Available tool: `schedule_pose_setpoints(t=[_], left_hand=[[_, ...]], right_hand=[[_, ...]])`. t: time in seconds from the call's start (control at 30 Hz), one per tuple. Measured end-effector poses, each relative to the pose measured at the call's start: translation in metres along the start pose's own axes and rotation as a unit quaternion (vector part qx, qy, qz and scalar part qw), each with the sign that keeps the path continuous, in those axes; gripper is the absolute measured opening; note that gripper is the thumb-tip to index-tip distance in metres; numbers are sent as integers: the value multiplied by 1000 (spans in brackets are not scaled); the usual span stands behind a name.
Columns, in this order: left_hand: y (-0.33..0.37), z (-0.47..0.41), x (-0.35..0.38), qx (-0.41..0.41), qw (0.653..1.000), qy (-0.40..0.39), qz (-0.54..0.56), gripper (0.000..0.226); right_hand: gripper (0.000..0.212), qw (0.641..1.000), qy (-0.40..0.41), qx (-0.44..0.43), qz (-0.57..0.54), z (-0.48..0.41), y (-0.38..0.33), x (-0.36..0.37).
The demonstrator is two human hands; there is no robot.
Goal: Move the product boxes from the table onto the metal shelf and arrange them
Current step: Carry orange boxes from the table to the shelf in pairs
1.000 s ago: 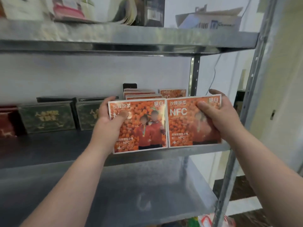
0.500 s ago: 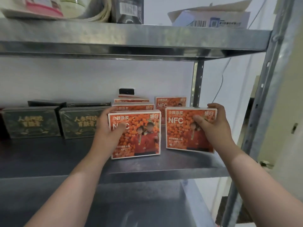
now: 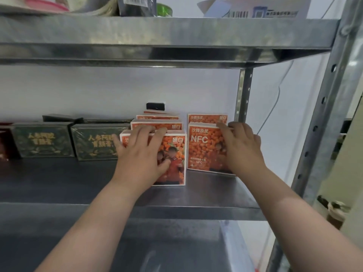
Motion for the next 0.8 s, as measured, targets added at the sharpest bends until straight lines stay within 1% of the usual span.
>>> schedule_pose_setpoints(t=[0.13,0.23,0.33,0.43,0.6,0.73,0.8], left_hand=[[-1,-1,7,-6,1000,12,-2,80],[-5,-2,14,-17,1000,19,6,81],[-8,-3,20,-21,999,23,15,83],[-10,-3,23,-20,999,31,14,85],[-12,-1,27,-16,999,45,13,87],[-12,2,30,-8,998,59,14,89],[-13,4,31,-7,997,69,19,89]], right_hand=[[73,999,-35,40,-6,-16,3,26],[68,997,-43,58,-19,-25,2,42],[63,997,-45,62,-24,-31,2,57],[63,997,-39,60,-34,-34,3,64],[76,996,-40,67,-31,-33,4,71],[99,997,-46,67,-11,-30,6,82],[103,997,-43,63,-10,-29,7,85]])
Point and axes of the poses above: each hand's wrist, its own z-axis away from the middle knuckle, its own x-axis out of the palm, y = z × x, the point moved 7 cm from there along -z, towards the middle knuckle, and after that the axes turned 9 degrees about y, right-handed, at the moved point
